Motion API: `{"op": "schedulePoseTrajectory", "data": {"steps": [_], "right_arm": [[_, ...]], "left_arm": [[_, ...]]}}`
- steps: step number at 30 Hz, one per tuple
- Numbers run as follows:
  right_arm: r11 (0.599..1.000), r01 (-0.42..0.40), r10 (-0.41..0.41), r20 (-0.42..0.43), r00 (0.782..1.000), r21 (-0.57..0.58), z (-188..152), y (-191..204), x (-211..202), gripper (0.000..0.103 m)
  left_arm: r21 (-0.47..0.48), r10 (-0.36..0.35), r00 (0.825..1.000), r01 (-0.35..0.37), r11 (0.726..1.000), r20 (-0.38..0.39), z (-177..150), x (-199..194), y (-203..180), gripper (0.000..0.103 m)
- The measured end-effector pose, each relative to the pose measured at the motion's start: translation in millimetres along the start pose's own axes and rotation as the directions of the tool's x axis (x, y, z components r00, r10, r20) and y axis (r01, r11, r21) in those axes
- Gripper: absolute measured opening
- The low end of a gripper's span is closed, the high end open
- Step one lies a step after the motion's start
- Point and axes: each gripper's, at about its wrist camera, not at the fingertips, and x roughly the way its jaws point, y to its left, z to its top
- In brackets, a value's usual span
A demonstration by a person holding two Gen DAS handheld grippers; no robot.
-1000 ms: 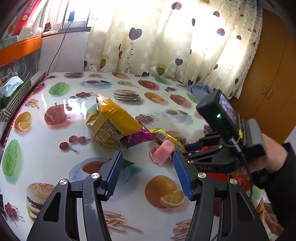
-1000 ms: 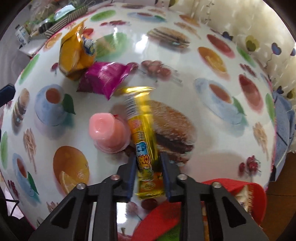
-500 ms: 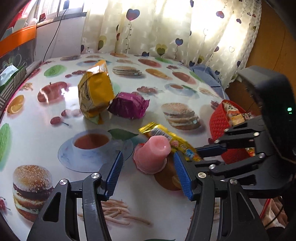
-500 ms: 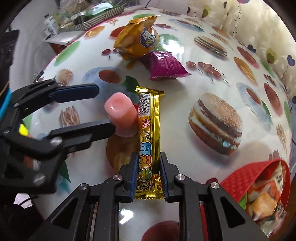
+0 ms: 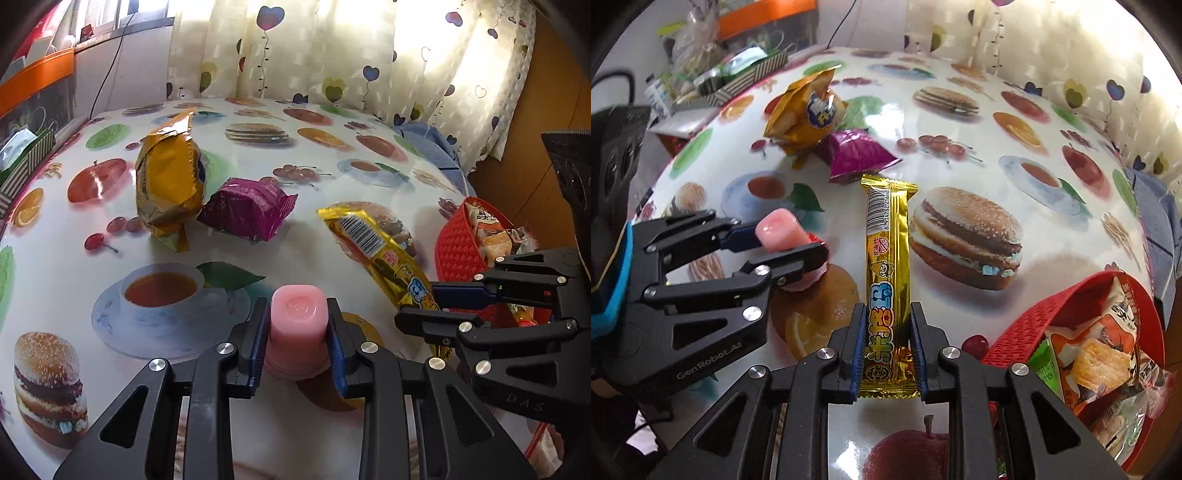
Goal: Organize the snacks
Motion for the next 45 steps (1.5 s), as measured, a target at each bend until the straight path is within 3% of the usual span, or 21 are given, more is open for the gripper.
{"op": "schedulePoseTrajectory", "data": {"steps": [8,17,30,41,45], "right_arm": [[0.995,-0.084,0.078,0.107,0.991,0.049,-7.8,0.8,-23.2,0.020],[0.988,-0.139,0.124,0.198,0.972,0.065,-36.4,11.1,-62.7,0.020],[0.981,-0.099,0.050,0.281,0.959,0.166,-92.3,-18.8,-113.7,0.020],[0.964,-0.065,-0.021,0.318,0.948,0.258,-116.1,-57.0,-135.7,0.020],[0.954,-0.048,-0.052,0.319,0.946,0.297,-120.6,-74.6,-139.2,0.020]], "left_arm": [[-0.039,0.012,1.000,-0.012,0.999,0.004,-15.4,-27.5,7.6,0.030],[-0.018,0.021,0.999,-0.020,1.000,0.041,-24.6,-70.8,-6.2,0.030],[0.040,-0.043,0.996,0.040,0.998,0.082,-28.4,-109.1,-57.0,0.030],[0.112,-0.104,0.990,0.093,0.989,0.093,-18.5,-109.3,-92.7,0.029],[0.135,-0.105,0.990,0.091,0.987,0.099,-15.8,-105.4,-96.2,0.023]]}}
